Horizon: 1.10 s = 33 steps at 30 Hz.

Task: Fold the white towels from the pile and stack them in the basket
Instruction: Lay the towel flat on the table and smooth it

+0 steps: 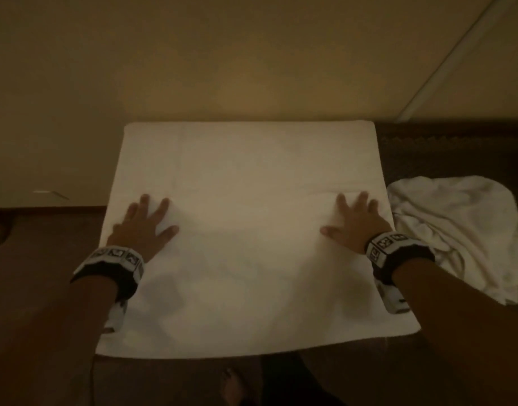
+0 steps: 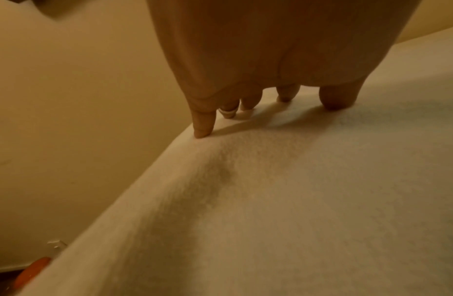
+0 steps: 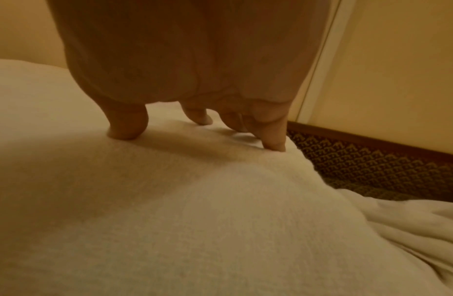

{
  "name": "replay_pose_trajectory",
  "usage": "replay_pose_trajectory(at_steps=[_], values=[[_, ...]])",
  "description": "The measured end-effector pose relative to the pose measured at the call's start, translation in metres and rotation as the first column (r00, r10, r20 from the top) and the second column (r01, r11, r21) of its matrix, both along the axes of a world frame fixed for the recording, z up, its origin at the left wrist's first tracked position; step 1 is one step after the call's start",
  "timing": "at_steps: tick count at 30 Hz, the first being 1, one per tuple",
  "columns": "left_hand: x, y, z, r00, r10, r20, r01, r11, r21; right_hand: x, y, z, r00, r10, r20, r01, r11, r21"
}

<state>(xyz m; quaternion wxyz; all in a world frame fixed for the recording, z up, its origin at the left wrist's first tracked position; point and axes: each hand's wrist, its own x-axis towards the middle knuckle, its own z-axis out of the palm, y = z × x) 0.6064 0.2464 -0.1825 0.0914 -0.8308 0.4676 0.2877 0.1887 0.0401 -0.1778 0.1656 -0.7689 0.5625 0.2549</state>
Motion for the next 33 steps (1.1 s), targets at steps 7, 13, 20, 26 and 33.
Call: replay_pose_trajectory(at_steps=[7, 13, 20, 26, 33], values=[[0.006, -0.019, 0.001, 1.0, 0.03, -0.009, -0.03, 0.998, -0.06, 0.009, -0.006, 0.005, 1.0, -0.016, 0.017, 0.017, 0.997, -0.072], [-0.019, 0.073, 0.005, 1.0, -0.013, 0.028, 0.016, 0.995, -0.097, -0.008, 0.09, -0.006, 0.996, 0.041, 0.077, -0.032, 0.993, -0.112], [-0.041, 0.2, 0.009, 0.993, 0.118, 0.021, -0.109, 0.961, -0.253, -0.028, 0.189, -0.007, 0.997, 0.051, 0.054, -0.044, 0.992, -0.119], [-0.031, 0.226, 0.024, 0.997, 0.064, -0.047, -0.077, 0.923, -0.378, -0.019, 0.211, -0.006, 0.999, 0.019, 0.047, -0.015, 0.995, -0.095], [-0.027, 0.214, 0.045, 0.953, 0.284, -0.101, -0.291, 0.778, -0.557, -0.018, 0.205, -0.004, 0.999, 0.018, 0.032, -0.017, 0.999, -0.031]])
